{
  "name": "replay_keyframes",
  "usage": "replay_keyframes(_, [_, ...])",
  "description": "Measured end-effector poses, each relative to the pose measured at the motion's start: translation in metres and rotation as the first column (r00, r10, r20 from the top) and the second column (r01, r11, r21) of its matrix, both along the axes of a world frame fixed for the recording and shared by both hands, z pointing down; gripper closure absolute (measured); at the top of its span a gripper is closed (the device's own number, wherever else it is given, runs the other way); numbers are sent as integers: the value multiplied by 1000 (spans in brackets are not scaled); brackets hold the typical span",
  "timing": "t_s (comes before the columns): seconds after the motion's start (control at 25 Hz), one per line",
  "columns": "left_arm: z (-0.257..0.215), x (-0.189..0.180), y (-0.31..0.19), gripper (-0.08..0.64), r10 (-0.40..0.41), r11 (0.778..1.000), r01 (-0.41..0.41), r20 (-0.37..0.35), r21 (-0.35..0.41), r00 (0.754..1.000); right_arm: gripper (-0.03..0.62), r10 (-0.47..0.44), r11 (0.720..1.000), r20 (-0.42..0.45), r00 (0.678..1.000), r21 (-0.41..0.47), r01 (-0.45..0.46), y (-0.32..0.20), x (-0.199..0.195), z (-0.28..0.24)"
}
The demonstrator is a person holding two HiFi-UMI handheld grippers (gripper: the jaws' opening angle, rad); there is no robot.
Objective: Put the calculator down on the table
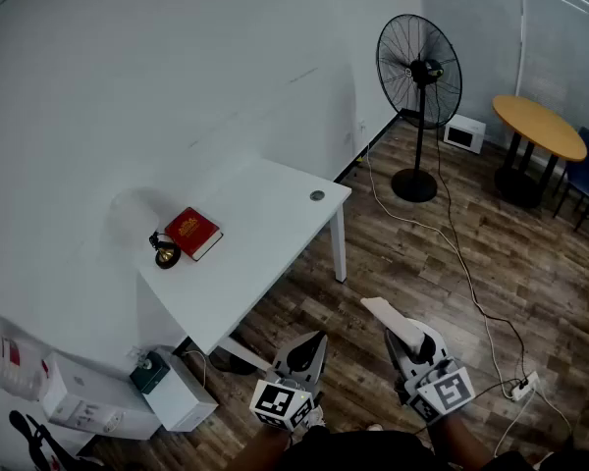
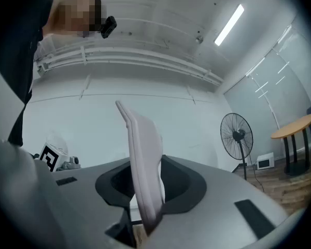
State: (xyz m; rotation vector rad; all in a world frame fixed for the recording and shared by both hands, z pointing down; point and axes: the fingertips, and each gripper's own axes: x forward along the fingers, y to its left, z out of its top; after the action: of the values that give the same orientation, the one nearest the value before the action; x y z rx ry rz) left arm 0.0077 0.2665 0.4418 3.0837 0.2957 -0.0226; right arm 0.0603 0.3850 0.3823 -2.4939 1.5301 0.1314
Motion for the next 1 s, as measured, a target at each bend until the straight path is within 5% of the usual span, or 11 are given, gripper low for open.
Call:
replay_keyframes(0.44, [12,15,-32,540,-3,999,4,33,-33,999,468,18,997,-50,999,-76,-22,-33,8,6])
replay_keyframes(0.68, [7,22,-61,540,1,999,0,17,-44,1000,463,-34,999,-22,999,-33,33,-72,8,-3])
replay_keyframes(1.0, [-6,23,-116,540,25,999,-26,-12,-47,1000,463,16,999,-40,999,-46,-17,-134,10,-8])
